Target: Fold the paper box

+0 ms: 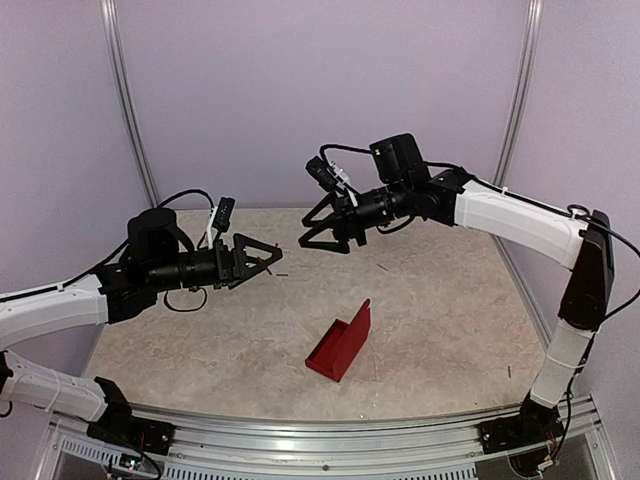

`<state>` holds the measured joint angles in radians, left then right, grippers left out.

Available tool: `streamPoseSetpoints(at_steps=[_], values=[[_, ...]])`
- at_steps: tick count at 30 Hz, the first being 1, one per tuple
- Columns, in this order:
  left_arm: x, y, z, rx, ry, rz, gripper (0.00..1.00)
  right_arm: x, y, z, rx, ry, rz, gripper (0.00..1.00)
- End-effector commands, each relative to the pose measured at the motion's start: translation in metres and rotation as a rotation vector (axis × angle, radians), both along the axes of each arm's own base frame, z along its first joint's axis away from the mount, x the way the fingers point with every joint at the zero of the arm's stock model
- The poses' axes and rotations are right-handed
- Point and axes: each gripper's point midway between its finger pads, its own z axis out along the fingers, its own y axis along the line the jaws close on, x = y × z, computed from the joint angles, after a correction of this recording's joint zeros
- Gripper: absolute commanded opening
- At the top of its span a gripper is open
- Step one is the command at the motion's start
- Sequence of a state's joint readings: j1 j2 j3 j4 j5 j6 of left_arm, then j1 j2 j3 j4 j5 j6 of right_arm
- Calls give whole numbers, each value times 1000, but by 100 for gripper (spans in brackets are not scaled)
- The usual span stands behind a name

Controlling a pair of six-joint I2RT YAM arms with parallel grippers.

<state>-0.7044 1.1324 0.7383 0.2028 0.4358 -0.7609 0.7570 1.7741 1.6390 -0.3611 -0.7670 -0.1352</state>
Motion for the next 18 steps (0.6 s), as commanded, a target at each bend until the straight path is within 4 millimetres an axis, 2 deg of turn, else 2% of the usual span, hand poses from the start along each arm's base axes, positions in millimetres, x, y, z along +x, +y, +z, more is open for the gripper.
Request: streamPoseSetpoints(at_steps=[1,7,15,18], values=[[-3,-8,3,-27,-1,-9,99,-17,29,-27,-39,97,91,71],[-7,-12,6,-48,-2,-23,99,-27,49,-41,-52,141,137,71],[-16,-16,9,-69,-4,-54,99,-22,58,-49,-57,183,130,70],[-17,-18,9,-75,-3,-67,99,-12,60,-57,-79,187,81,70]])
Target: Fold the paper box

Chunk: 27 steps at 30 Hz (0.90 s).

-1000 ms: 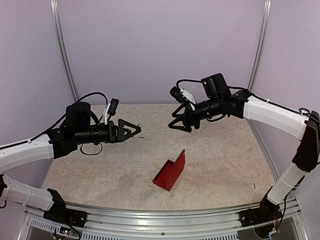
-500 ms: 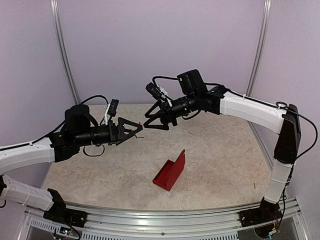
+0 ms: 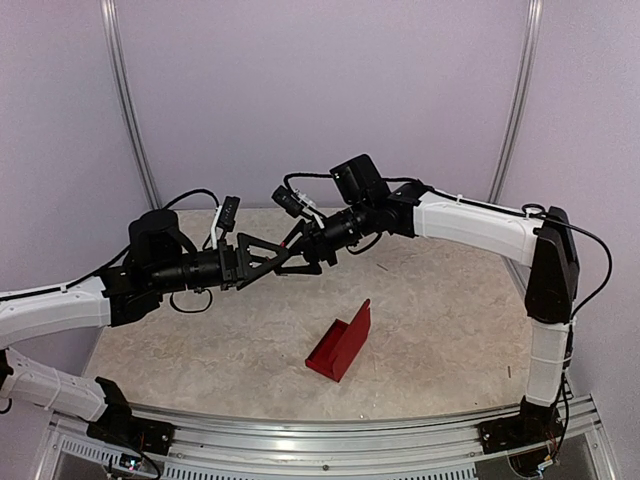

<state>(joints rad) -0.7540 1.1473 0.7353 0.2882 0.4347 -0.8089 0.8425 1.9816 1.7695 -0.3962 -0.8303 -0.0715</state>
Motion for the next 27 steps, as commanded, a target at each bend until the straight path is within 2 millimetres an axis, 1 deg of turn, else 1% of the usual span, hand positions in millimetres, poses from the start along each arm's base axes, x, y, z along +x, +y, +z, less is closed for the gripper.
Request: streamPoseSetpoints(at_steps=[1,6,10,12,13,14,15,17,18,19,20,21,23,24,26,27], values=[[-7,-3,-3,-12,3,-29,99,12,6,-9,-31,22,-54,69],[-11,-8,0,-18,-3,-55,99,34,6,-22,-73,50,-143,68],[-13,-10,-1,-12,-4,-66,99,44,3,-29,-94,57,-181,68],[-13,-10,-2,-7,-3,-64,99,57,-2,-35,-135,31,-260,67],[-12,-9,-4,-1,2,-57,99,72,-10,-39,-170,12,-339,67],[-11,-8,-5,7,5,-44,99,90,-22,-43,-208,-10,-428,67],[-9,-6,-7,18,11,-25,99,109,-38,-45,-243,-32,-526,67],[0,3,-17,60,44,47,99,141,-73,-45,-274,-43,-673,67],[4,8,-22,84,58,82,99,155,-92,-43,-270,-33,-732,67],[8,14,-25,102,66,115,99,163,-106,-43,-264,-21,-766,67],[12,20,-30,125,79,147,99,171,-120,-38,-251,-19,-794,67],[15,25,-36,149,88,176,99,174,-132,-39,-253,-18,-811,67],[25,37,-47,208,104,246,99,174,-150,-31,-236,-39,-816,67],[29,46,-63,307,118,294,99,171,-156,-28,-232,-62,-801,67],[40,57,-77,513,33,380,99,159,-164,-23,-243,-116,-774,67],[43,54,-81,613,-42,376,99,148,-167,-21,-243,-143,-729,67]])
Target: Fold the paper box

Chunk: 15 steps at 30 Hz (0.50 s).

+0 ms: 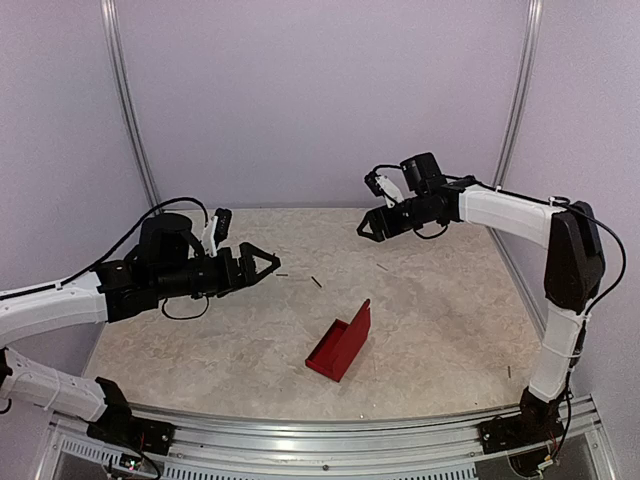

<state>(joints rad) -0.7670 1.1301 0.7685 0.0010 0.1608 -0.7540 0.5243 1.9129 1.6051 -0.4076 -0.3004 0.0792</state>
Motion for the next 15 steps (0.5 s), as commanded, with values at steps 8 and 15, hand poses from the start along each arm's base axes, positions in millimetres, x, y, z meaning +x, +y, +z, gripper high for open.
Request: streamPoseSetpoints(at_steps=[8,15], values=[[9,-40,-84,736,-74,-226,96,-118,-41,-9,-154,1,260,64],[1,-26,-151,849,83,-213,82,-179,-64,-84,-180,158,349,50]])
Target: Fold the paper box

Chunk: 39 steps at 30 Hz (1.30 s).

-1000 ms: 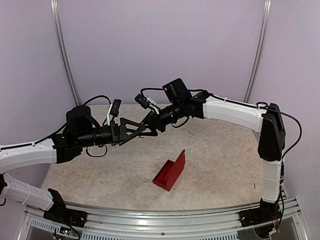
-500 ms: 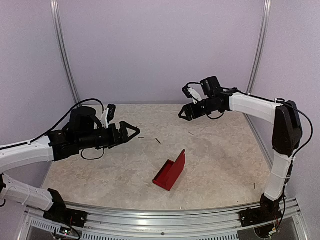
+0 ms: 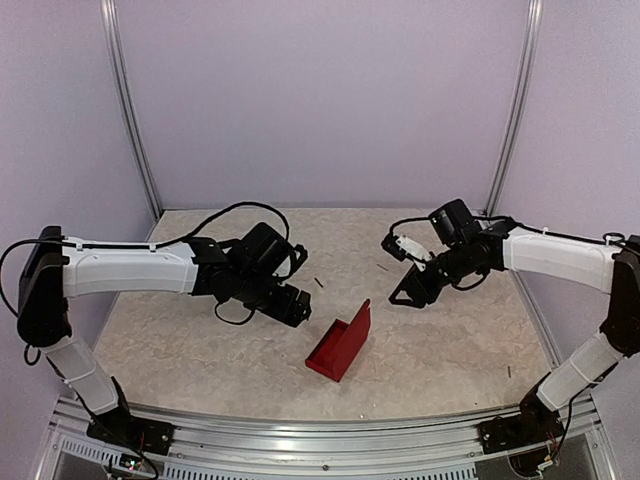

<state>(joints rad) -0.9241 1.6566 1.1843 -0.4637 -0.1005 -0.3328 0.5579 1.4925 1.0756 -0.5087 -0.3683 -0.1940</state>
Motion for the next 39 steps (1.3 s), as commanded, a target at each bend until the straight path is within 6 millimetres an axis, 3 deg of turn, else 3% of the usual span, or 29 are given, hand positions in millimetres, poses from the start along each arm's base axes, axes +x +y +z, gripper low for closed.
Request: streamPoseSetpoints(at_steps=[1,7,12,14,16,18,21,24,28,32,36,39], values=[[-16,25,-42,122,84,36,79,-39,-3,-47,-6,159,86,47],[-28,57,-70,236,154,164,75,-69,29,-87,20,425,207,29],[-51,72,-84,190,234,238,75,-73,63,-92,83,558,259,25],[-62,76,-86,142,254,262,75,-59,81,-90,117,597,267,25],[-72,75,-81,63,258,263,75,-32,104,-88,141,601,266,23],[-79,75,-75,-8,260,271,76,4,137,-71,203,567,266,23],[-85,81,-61,-72,236,319,76,35,170,-53,209,482,292,22],[-83,91,-41,-105,174,372,79,66,169,-34,142,313,246,26],[-71,98,0,-241,67,436,81,92,141,26,142,80,185,30],[-62,88,67,-565,-47,408,85,63,131,83,221,-89,238,31],[-59,78,116,-795,-94,340,86,12,141,96,240,-148,348,38],[-58,67,132,-860,-88,297,87,-19,156,99,246,-165,434,41]])
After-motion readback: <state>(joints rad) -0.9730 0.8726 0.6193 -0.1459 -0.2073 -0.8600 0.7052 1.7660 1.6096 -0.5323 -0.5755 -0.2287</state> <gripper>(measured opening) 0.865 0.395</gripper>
